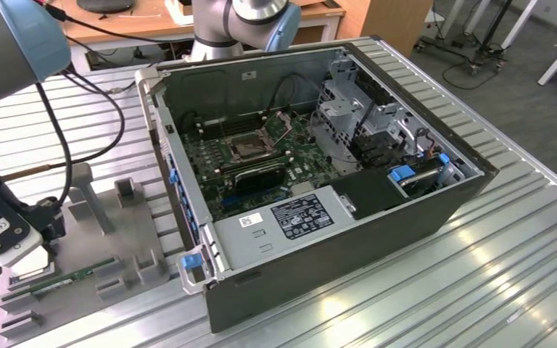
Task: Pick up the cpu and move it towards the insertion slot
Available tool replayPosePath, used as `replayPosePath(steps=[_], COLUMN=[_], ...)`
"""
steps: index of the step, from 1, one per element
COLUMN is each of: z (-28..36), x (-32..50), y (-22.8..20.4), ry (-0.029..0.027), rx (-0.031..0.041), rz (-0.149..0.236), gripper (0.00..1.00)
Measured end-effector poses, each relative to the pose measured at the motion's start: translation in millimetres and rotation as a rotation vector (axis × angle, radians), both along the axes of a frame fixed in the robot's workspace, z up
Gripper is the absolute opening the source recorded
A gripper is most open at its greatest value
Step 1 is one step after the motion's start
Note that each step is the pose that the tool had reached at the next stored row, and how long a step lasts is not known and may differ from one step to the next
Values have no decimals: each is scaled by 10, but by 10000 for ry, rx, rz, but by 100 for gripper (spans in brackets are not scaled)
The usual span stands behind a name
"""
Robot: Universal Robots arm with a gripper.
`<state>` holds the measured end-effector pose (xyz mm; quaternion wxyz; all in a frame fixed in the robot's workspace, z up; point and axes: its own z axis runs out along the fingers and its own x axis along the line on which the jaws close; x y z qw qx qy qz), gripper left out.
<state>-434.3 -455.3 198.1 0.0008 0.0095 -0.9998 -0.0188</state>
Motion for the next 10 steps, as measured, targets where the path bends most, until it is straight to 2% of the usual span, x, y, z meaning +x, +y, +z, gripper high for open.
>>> replayPosePath(steps=[4, 10], z=[-16, -63], x=[0, 0], y=[29, 46], ry=[-1, 0], rx=[1, 0], rz=[0, 1], gripper=[71, 71])
